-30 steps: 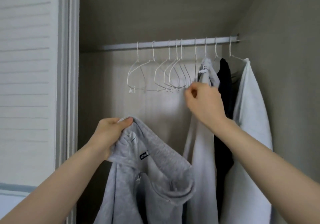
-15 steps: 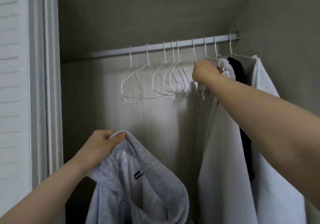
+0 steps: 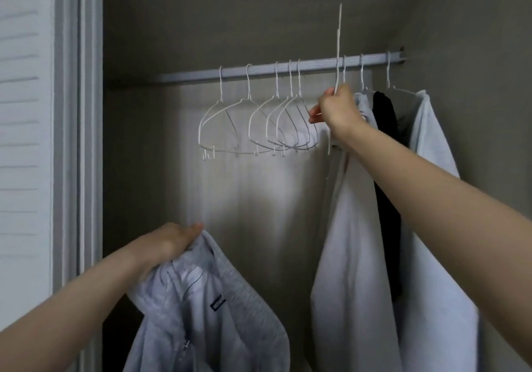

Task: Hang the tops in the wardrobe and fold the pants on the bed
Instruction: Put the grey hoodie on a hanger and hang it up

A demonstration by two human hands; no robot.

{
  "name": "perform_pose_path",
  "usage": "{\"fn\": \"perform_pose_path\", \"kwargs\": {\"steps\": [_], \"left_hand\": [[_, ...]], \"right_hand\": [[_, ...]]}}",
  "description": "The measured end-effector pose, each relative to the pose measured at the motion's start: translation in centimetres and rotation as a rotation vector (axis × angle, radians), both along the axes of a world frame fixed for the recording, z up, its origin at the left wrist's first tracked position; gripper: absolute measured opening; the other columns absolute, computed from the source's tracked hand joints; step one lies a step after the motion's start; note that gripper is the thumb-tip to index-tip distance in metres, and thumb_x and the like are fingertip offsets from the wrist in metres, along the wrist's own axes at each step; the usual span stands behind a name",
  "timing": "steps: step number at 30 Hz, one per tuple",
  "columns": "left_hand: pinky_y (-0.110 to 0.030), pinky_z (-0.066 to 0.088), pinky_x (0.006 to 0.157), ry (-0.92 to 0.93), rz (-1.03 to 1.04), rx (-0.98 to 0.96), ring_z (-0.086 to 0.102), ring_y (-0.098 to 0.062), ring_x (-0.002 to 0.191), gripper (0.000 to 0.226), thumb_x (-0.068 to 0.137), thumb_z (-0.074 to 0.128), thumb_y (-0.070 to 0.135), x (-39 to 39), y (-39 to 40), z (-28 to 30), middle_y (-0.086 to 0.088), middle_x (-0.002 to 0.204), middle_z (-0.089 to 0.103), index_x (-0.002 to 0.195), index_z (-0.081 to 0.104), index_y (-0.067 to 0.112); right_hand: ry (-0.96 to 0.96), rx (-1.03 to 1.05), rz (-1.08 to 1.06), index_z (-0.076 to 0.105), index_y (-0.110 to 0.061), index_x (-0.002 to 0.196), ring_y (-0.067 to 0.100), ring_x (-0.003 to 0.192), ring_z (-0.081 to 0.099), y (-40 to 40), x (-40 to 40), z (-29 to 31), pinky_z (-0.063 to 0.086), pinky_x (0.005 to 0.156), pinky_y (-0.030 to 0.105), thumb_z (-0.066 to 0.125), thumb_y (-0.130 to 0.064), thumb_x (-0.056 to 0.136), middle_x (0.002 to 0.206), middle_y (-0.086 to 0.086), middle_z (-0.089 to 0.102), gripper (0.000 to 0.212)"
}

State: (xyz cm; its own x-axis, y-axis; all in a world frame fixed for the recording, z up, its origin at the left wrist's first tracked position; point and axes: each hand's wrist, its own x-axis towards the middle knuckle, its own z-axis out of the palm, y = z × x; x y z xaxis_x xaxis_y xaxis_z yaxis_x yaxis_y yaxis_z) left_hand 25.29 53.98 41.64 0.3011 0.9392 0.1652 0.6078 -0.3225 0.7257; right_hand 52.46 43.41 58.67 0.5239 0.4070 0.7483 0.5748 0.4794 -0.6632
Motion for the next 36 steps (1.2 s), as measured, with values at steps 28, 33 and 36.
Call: {"fn": "perform_pose_path", "kwargs": {"steps": [28,33,36], "left_hand": [[-0.047,0.046,0.103,-0.346,0.291,-0.238,0.065,-0.037,0.102,0.068,0.095,0.045,0.058,-0.3,-19.4,-9.3,-0.025,0.108,0.069,0.109,0.065,-0.005],[-0.05,0.049,0.099,-0.408,0.265,-0.217,0.067,-0.039,0.095,0.069,0.092,0.051,0.058,-0.9,-20.1,-9.7,-0.027,0.098,0.071,0.104,0.067,-0.008],[-0.049,0.051,0.097,-0.323,0.191,-0.187,0.069,-0.037,0.092,0.067,0.093,0.049,0.06,0.0,-21.0,-9.0,-0.022,0.092,0.073,0.101,0.071,-0.003]], "right_hand": [[0.322,-0.559,1.163,0.056,-0.025,0.114,0.017,0.039,0.037,-34.6,2.2,-22.8,0.042,0.051,0.029,0.049,-0.048,0.089,0.055,0.01,0.04,0.035],[0.163,-0.745,1.22,0.054,-0.022,0.123,0.016,0.036,0.038,-36.7,4.4,-22.1,0.042,0.053,0.03,0.051,-0.048,0.09,0.051,0.008,0.04,0.041],[0.057,-0.837,1.098,0.057,-0.024,0.12,0.016,0.035,0.038,-36.7,4.5,-22.6,0.036,0.049,0.025,0.055,-0.053,0.088,0.049,0.009,0.039,0.043]]}}
